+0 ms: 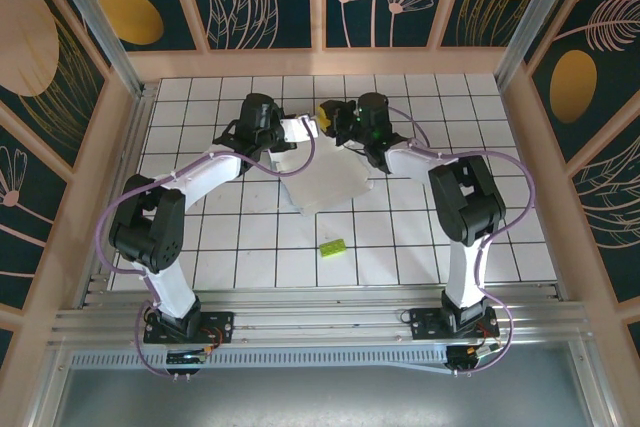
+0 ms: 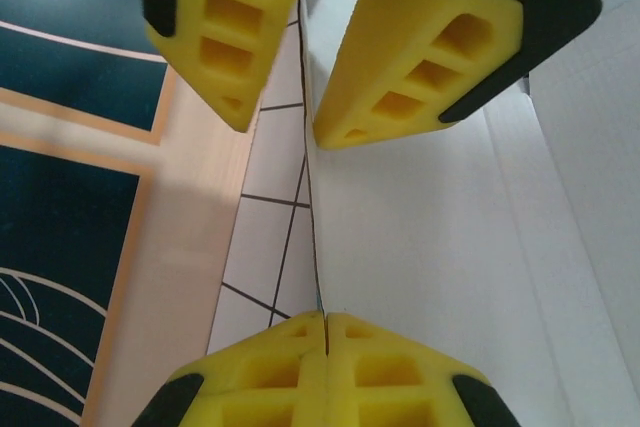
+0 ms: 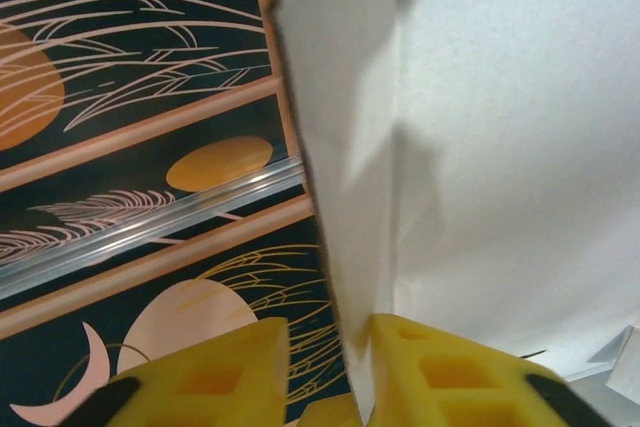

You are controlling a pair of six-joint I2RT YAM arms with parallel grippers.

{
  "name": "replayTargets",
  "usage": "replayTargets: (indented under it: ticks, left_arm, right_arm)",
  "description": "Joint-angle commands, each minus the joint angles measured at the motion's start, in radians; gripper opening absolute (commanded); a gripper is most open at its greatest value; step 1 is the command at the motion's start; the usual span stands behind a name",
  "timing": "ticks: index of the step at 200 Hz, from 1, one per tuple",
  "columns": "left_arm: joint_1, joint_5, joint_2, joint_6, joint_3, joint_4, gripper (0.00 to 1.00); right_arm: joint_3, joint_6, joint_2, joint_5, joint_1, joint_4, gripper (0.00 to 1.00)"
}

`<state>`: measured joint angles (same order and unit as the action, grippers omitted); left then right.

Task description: Fold the paper box

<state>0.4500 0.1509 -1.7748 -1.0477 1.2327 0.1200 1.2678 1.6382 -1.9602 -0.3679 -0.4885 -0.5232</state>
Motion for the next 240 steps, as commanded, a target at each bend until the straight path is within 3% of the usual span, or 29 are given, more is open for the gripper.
replayTargets:
  ticks: [1, 57, 97, 109, 118, 125, 139, 151, 171, 183, 192, 207, 240]
  left_arm:
    - [0.009, 0.022, 0.005, -0.034, -0.019, 0.028, 0.02]
    - [0.018, 0.013, 0.004, -0.044, -0.029, 0.055, 0.03]
    - [0.019, 0.006, 0.007, -0.038, -0.036, 0.07, 0.06]
    - [0.019, 0.005, 0.013, -0.015, -0.036, 0.079, 0.14]
    - [0.019, 0.003, 0.022, 0.029, -0.036, 0.091, 0.24]
    - [0.02, 0.001, 0.035, 0.084, -0.04, 0.107, 0.38]
    - [0.019, -0.01, 0.078, 0.258, -0.054, 0.167, 0.53]
    - [0.02, -0.058, 0.127, 0.541, -0.058, 0.213, 0.62]
    - [0.019, -0.243, 0.203, 1.068, -0.032, 0.166, 0.65]
    - [0.019, -0.36, 0.234, 1.4, -0.012, 0.041, 0.62]
    - [0.018, -0.388, 0.252, 1.58, -0.005, -0.06, 0.59]
    - [0.018, -0.342, 0.286, 1.752, -0.048, -0.115, 0.57]
    - [-0.008, -0.203, 0.316, 2.023, -0.151, -0.063, 0.53]
  right_arm:
    - [0.026, 0.042, -0.022, 0.027, -0.011, -0.065, 0.23]
    - [0.021, 0.036, -0.051, 0.015, -0.011, -0.061, 0.27]
    - [0.014, 0.045, -0.056, 0.011, -0.009, -0.072, 0.07]
    - [0.006, 0.044, -0.05, 0.02, -0.007, -0.07, 0.05]
    - [0.001, 0.041, -0.044, 0.03, -0.006, -0.071, 0.04]
    - [-0.003, 0.04, -0.044, 0.037, -0.005, -0.075, 0.04]
    - [-0.011, 0.039, -0.048, 0.043, 0.0, -0.103, 0.03]
    - [-0.017, 0.028, -0.057, 0.052, 0.003, -0.131, 0.03]
    - [-0.023, 0.004, -0.08, 0.051, 0.007, -0.162, 0.02]
    - [-0.025, -0.01, -0.093, 0.049, 0.008, -0.174, 0.02]
    - [-0.028, -0.025, -0.1, 0.05, 0.009, -0.189, 0.03]
    - [-0.035, -0.048, -0.104, 0.056, 0.009, -0.202, 0.04]
    - [-0.061, -0.138, -0.111, 0.067, 0.009, -0.255, 0.05]
